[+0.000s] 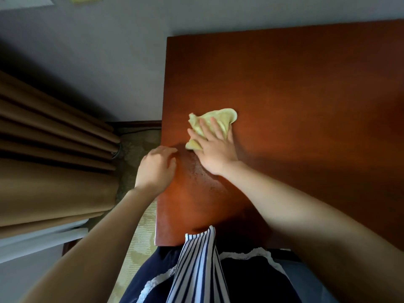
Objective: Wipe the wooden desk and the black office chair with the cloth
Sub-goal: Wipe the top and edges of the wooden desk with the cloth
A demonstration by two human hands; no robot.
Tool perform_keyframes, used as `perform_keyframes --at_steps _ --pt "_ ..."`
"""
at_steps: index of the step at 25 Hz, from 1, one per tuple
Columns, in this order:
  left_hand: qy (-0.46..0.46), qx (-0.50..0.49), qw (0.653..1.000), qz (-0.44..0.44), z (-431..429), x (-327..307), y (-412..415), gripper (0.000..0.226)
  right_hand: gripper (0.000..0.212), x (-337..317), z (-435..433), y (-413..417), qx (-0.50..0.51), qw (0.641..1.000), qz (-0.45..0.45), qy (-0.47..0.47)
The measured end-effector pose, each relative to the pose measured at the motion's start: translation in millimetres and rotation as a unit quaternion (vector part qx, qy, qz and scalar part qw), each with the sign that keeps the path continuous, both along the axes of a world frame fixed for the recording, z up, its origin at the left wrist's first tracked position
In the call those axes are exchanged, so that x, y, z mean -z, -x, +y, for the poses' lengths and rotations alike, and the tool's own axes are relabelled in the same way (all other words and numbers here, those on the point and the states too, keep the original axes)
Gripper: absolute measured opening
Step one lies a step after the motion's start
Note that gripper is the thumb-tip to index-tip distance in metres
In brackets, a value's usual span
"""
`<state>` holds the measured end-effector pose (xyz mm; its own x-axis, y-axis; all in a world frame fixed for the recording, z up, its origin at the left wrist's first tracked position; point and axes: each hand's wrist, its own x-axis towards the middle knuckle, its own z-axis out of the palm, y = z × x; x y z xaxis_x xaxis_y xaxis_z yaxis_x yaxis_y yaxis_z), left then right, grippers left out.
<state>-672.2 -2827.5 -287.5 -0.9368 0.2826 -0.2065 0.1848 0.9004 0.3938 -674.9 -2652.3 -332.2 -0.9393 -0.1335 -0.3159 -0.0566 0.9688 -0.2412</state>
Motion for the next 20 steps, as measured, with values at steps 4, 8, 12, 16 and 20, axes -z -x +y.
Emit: perform_keyframes --at_steps 4,8,12,16,20 --pt "0.078 0.010 0.996 -0.051 14.7 9.5 19.1 0.055 0.048 3.2 4.9 -41.9 -0.109 0.990 0.076 0.039" --pt "0.134 0.059 0.985 -0.095 36.5 14.5 34.9 0.068 0.042 8.8 52.0 -86.0 -0.188 0.974 0.121 0.043" --pt "0.171 0.080 0.976 -0.109 50.3 9.7 45.9 0.065 0.046 8.8 115.8 -99.1 -0.155 0.983 0.100 0.023" --pt "0.231 0.117 0.962 -0.088 54.4 5.4 55.5 0.057 0.048 -0.9 156.8 -63.8 -0.080 0.993 0.083 -0.008" --pt "0.261 0.138 0.951 -0.093 51.5 4.2 63.2 0.055 0.050 -3.4 175.0 4.3 0.027 0.998 0.049 -0.021"
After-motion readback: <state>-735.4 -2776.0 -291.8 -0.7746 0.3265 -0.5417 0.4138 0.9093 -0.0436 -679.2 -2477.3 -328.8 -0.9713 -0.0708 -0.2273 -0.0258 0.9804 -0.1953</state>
